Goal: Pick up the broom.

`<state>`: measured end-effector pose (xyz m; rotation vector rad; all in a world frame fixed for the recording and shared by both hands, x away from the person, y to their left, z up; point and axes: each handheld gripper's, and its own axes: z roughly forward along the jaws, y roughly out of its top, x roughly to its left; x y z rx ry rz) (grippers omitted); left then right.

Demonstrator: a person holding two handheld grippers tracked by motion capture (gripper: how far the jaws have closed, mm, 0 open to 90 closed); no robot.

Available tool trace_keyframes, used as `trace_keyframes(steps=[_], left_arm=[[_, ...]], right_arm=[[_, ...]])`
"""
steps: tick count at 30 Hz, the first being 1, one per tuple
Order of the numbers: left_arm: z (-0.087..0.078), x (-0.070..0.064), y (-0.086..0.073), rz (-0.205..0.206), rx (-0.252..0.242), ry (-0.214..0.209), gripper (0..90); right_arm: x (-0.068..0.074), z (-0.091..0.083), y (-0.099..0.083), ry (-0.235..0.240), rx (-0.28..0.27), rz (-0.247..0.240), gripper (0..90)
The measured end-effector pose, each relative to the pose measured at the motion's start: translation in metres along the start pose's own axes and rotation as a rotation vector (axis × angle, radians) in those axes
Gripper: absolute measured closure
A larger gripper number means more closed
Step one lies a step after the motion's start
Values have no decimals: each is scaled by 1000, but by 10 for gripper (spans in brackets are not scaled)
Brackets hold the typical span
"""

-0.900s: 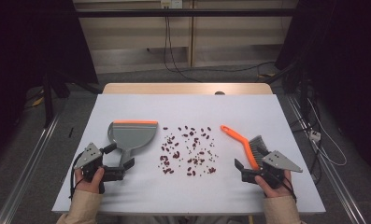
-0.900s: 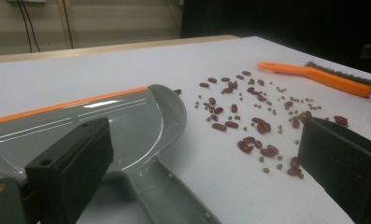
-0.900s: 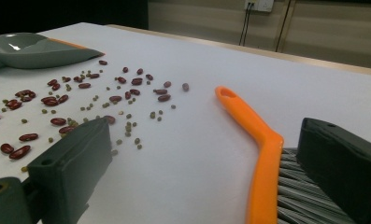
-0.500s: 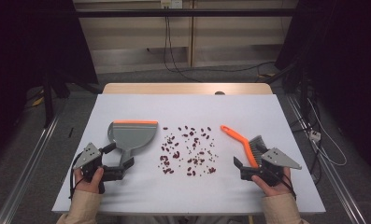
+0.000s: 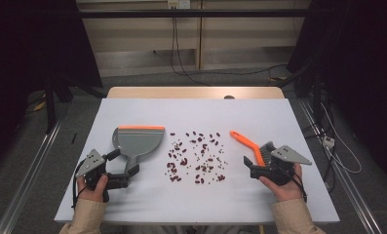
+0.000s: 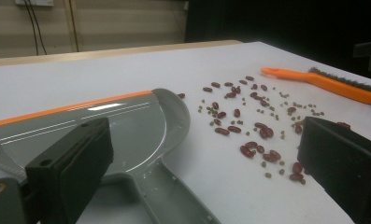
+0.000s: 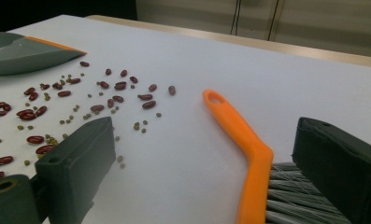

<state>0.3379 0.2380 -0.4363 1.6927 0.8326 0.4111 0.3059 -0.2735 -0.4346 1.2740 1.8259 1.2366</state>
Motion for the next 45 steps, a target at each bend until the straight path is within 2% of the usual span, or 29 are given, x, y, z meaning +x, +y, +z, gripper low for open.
trace_keyframes(steps=[5,11,19,23,24,25,26,27,29,31,32,35,41,45], left_arm=[[1,-1,0,-1,10,-11,32],[1,0,0,-9,1,-14,32],[2,-1,0,-10,7,-22,32],[2,-2,0,-16,4,-28,32],[2,-2,0,-16,4,-28,32],[2,-2,0,-15,5,-28,32],[2,-2,0,-15,5,-28,32],[1,-1,0,-19,3,-27,32],[1,-1,0,-23,2,-26,32],[1,-1,0,-21,6,-28,32],[1,-1,0,-21,6,-27,32],[0,-1,0,-24,5,-24,32],[0,0,-1,-26,10,-25,32],[0,0,-1,-25,10,-24,32]], right_arm=[[-10,8,7,1,36,22,70],[-25,22,16,-2,112,61,163],[-32,38,32,0,179,37,224],[-35,49,38,15,232,25,330],[-37,51,39,16,241,25,354],[-38,53,39,19,248,26,415],[-38,53,39,19,248,26,415],[-40,58,40,31,279,15,455],[-41,61,40,30,309,10,499],[-42,66,39,47,345,-1,517],[-43,68,38,39,362,-4,522],[-46,74,34,25,414,16,538],[-52,81,29,6,497,44,641],[-55,81,28,23,542,55,652]])
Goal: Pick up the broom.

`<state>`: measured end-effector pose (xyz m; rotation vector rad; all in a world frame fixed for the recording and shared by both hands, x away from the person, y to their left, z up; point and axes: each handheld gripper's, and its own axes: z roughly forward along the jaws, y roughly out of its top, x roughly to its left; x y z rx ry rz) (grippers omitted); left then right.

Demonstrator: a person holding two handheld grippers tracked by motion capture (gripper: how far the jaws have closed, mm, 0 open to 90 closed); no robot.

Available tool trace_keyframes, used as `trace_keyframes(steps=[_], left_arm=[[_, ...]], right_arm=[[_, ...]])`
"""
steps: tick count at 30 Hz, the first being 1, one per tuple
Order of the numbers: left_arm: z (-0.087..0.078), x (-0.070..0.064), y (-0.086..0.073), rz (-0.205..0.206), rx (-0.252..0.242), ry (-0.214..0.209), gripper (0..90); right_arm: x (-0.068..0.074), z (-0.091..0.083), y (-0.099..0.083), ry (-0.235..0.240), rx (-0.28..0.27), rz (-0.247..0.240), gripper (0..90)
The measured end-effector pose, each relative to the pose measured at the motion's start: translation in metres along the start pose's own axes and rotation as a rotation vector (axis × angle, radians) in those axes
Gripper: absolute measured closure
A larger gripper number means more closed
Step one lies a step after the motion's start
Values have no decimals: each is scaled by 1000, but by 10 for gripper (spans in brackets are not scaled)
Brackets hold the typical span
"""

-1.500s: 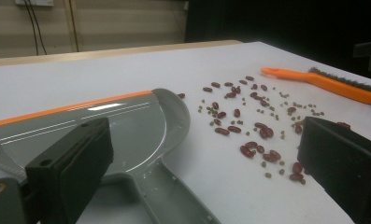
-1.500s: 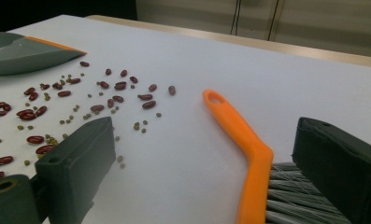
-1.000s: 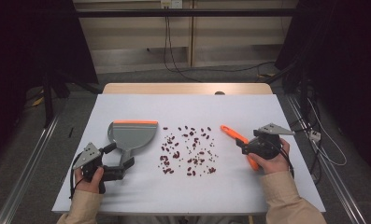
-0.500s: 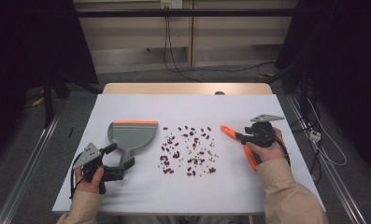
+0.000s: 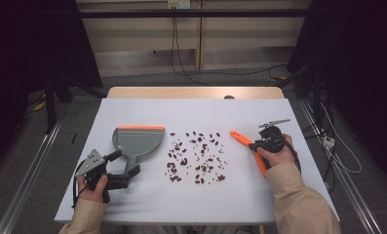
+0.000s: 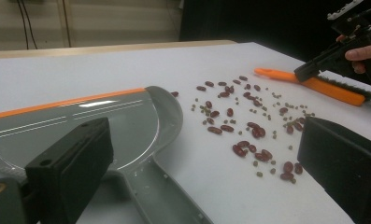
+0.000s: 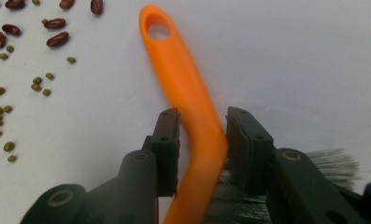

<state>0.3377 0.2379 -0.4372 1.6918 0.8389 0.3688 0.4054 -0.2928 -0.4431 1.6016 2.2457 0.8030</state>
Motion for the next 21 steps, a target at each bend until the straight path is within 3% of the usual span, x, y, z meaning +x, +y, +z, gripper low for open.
trace_keyframes(steps=[2,6,9,12,14,21], left_arm=[[0,0,0,2,1,0,32],[0,-1,0,4,4,-2,32],[-1,-1,-1,8,5,0,32],[-2,-1,0,14,1,6,32],[-4,-1,0,12,-10,12,32],[-4,-1,1,10,-14,14,32]], right_arm=[[0,0,1,-2,29,9,677],[1,4,3,-23,67,-22,666],[1,6,7,-22,100,1,672],[3,7,9,-38,116,-3,680],[1,7,9,-30,114,18,683],[1,6,11,-23,128,3,690]])
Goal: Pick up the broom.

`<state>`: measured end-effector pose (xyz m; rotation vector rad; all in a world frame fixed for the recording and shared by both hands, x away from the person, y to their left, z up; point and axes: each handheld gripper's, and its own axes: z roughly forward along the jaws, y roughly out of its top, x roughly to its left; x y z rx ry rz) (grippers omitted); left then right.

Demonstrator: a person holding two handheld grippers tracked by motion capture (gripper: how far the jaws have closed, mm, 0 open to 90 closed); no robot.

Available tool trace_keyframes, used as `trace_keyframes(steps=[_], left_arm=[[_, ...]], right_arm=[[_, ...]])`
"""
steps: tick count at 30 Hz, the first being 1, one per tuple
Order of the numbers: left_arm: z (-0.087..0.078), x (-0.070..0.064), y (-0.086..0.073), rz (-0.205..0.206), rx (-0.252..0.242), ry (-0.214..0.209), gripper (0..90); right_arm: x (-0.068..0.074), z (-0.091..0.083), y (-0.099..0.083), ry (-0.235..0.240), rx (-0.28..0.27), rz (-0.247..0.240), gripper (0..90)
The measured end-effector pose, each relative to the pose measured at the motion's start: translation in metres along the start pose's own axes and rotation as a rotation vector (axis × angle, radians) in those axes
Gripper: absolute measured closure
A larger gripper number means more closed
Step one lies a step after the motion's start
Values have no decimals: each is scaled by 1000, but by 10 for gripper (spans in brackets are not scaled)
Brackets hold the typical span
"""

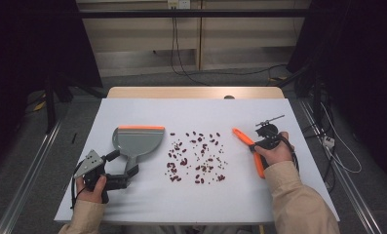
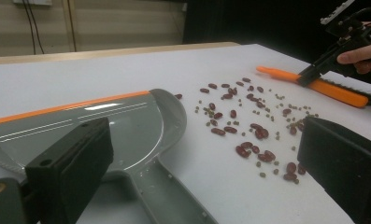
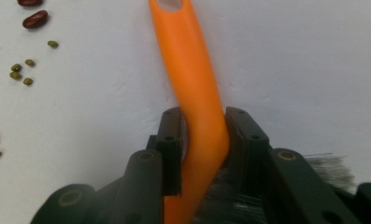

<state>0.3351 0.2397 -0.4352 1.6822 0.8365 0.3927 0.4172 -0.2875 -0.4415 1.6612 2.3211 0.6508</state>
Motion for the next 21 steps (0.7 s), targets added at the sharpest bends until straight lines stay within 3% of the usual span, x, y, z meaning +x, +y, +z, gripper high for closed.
trace_keyframes(steps=[3,5,9,13,14,15,16,21], left_arm=[[0,0,0,0,-2,1,32],[0,0,1,7,-2,-1,32],[-1,-1,1,3,-9,0,32],[-1,-2,2,6,-12,3,32],[-1,-2,2,6,-12,3,32],[-1,-3,2,4,-13,3,32],[-1,-5,5,1,-14,-6,32],[4,-14,12,16,-9,-29,32]], right_arm=[[2,0,3,-17,14,-16,693],[2,-2,3,-15,-7,-17,696],[-1,-14,1,5,-99,5,701],[-4,-27,-3,53,-193,38,702],[-4,-27,-3,53,-193,38,702],[-4,-30,-4,57,-234,51,703],[-5,-35,-8,75,-311,64,703],[-2,-49,-15,110,-470,82,707]])
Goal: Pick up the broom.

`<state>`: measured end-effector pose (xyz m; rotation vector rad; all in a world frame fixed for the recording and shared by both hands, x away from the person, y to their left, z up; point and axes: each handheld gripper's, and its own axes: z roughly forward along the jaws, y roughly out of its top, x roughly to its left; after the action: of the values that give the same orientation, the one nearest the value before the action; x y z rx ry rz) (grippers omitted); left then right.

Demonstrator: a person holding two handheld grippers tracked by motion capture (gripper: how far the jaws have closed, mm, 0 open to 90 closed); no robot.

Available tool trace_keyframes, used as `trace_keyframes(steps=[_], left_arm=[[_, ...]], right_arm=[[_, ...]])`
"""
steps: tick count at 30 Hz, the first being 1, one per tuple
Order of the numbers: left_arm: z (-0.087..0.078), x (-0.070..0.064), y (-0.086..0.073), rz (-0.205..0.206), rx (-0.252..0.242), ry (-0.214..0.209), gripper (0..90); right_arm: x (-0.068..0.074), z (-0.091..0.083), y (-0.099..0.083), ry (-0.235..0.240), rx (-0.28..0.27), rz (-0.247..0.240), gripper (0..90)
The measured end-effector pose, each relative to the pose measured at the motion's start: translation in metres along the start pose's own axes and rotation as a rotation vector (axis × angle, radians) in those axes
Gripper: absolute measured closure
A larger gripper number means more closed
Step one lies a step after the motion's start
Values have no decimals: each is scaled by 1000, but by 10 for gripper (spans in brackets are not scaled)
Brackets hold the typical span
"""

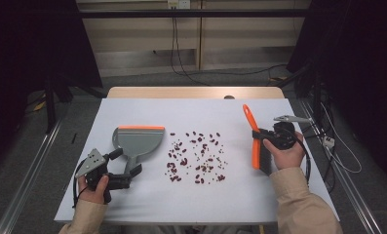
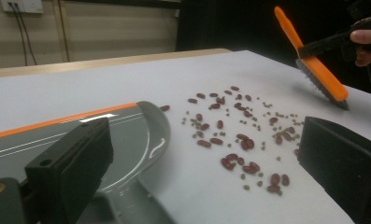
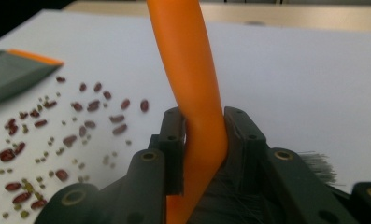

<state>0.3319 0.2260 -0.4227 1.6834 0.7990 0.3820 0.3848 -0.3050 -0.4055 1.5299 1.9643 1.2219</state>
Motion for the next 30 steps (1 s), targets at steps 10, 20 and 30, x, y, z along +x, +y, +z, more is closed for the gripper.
trace_keyframes(steps=[10,20,30], left_arm=[[19,-20,13,32,23,-46,33],[39,-34,20,35,29,-102,36],[69,-51,33,18,48,-150,40]], right_arm=[[4,-22,-10,31,-215,33,710],[12,-26,-4,83,-278,23,712],[40,-22,19,140,-310,-9,711]])
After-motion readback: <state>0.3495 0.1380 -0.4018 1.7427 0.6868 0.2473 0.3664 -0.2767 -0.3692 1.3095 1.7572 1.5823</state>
